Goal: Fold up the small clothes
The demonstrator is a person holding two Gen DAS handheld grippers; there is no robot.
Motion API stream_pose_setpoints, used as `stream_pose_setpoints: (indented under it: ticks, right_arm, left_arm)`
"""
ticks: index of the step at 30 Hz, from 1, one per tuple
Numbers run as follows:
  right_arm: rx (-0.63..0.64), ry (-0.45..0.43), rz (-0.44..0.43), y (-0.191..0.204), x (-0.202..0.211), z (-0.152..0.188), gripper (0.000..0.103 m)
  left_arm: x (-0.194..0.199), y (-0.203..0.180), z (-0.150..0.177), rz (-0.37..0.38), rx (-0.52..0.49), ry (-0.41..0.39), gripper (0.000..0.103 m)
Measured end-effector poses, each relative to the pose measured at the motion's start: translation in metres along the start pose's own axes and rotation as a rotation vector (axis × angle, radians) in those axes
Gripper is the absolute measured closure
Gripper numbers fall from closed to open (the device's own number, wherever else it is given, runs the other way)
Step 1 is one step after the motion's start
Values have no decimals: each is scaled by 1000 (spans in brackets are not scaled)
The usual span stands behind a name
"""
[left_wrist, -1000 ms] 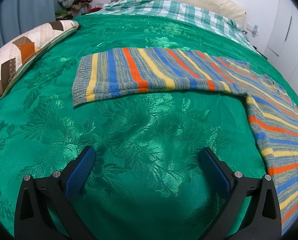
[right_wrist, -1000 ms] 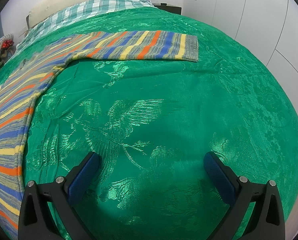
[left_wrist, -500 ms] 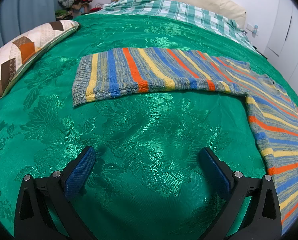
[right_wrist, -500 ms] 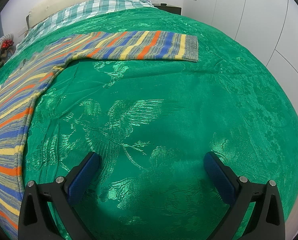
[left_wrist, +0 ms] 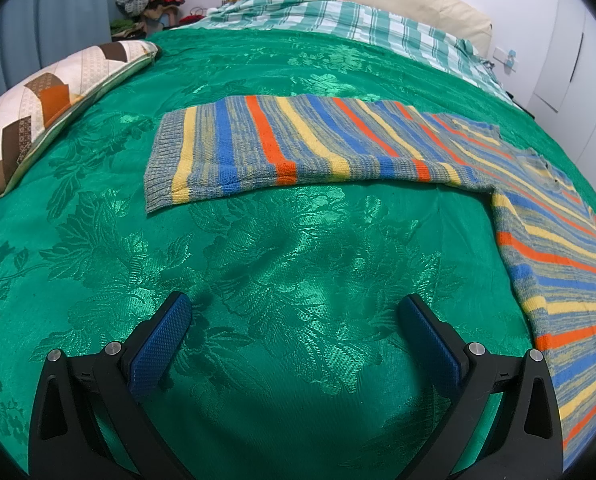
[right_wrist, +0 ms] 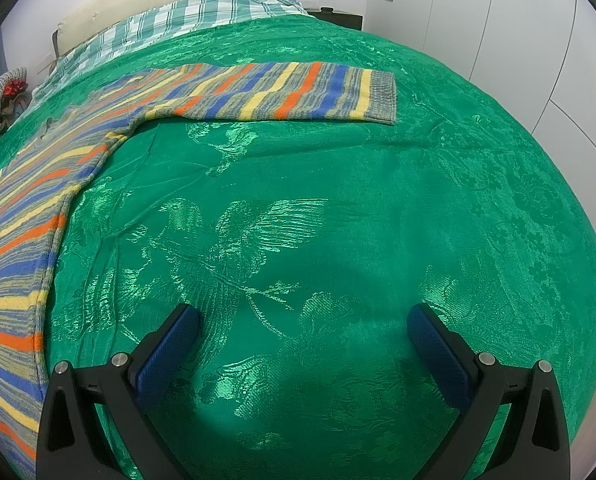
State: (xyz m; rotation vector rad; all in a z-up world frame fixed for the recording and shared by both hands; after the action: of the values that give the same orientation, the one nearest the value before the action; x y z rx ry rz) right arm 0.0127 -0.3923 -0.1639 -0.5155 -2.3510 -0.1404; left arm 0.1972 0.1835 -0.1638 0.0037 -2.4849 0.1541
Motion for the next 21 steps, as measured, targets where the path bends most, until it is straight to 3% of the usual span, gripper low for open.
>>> stream_pose_setpoints:
  ticks: [21]
  right_arm:
    - [-11,2,-6,-3,0,-2,0]
  left_arm:
    - [0,0,0,-1,0,-1,0]
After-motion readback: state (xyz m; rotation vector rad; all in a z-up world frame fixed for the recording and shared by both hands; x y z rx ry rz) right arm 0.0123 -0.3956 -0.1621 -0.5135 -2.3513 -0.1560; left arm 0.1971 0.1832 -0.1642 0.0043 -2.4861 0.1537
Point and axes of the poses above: each gripper's, at about its wrist camera, not at the fingertips, and x roughly against the way its jaws point, y to its left, z to its underside, the point moved 1 cm from there along -x, roughly the way its jaws point, and after that the axes turned 13 degrees about -y, right-handed, at the moved point
